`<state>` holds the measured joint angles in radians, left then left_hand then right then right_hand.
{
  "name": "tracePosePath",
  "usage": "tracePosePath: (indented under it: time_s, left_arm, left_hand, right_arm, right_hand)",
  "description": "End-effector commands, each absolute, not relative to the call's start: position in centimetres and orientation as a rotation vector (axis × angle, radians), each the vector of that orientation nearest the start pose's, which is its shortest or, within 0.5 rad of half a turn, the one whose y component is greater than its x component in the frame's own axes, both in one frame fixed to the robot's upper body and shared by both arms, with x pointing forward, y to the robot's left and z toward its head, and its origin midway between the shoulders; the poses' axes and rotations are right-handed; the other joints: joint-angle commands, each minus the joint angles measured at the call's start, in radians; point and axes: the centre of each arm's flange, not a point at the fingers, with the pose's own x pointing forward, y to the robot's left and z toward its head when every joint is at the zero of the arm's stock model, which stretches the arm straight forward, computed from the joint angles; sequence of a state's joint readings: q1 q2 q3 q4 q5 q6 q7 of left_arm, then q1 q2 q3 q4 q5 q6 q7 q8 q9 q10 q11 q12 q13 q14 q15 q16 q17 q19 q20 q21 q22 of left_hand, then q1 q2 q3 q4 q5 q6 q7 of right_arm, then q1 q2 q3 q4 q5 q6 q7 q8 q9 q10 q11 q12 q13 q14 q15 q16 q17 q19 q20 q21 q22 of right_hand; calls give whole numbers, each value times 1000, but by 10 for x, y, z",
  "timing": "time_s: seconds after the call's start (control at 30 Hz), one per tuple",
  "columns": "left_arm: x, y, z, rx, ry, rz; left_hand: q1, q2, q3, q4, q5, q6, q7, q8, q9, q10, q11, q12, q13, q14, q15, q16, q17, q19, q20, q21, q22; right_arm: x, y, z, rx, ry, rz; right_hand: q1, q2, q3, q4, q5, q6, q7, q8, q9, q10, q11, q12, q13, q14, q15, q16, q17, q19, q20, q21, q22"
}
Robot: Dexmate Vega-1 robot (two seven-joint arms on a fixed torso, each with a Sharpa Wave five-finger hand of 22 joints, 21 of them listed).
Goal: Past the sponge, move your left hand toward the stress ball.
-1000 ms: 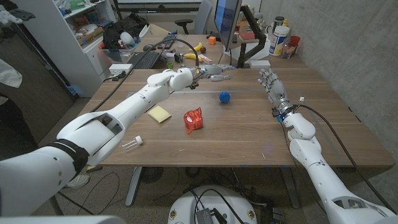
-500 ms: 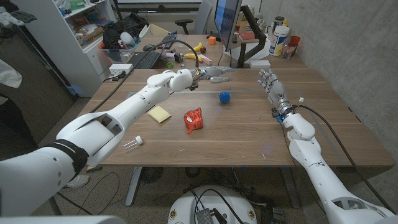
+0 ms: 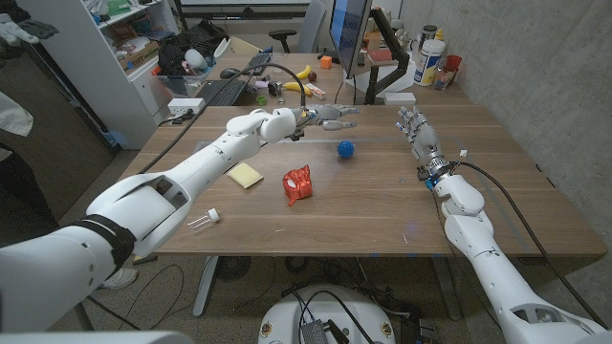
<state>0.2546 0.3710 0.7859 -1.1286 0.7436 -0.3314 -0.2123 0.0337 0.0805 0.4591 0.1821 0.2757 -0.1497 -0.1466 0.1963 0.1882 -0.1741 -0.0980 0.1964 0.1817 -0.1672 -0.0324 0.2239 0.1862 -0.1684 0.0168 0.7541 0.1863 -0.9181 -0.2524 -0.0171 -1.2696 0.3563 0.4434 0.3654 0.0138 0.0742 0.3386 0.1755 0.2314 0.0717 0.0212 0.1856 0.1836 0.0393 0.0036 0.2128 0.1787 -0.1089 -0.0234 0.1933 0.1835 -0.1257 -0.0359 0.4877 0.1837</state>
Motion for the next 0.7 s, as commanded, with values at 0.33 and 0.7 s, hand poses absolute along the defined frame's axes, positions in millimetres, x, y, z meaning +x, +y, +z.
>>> tracePosePath:
  time_s: [0.33, 0.7]
  left_arm:
    - [670, 71, 106, 1698, -818, -389]
    - [673, 70, 104, 1695, -818, -399]
  left_hand:
    - [7, 72, 0, -1, 1, -3, -19, 0, 2, -10, -10, -4, 1, -7, -39, 3, 2, -115, 37, -16, -1]
    - [2, 79, -1, 4, 1, -1, -24, 0, 2, -13, -9, -6, 1, -26, -44, -6, 2, -125, 27, -23, 0]
  right_arm:
    - [623, -297, -23, -40, -806, 281]
    - [616, -300, -27, -44, -808, 264]
  right_hand:
    - [-5, 98, 6, 6, 3, 9, 3, 7, 3, 6, 1, -4, 6, 2, 2, 0, 2, -1, -51, -8, 2]
    - [-5, 98, 6, 6, 3, 10, 1, 7, 3, 6, 1, -4, 6, 2, 1, 0, 3, -1, -51, -11, 2]
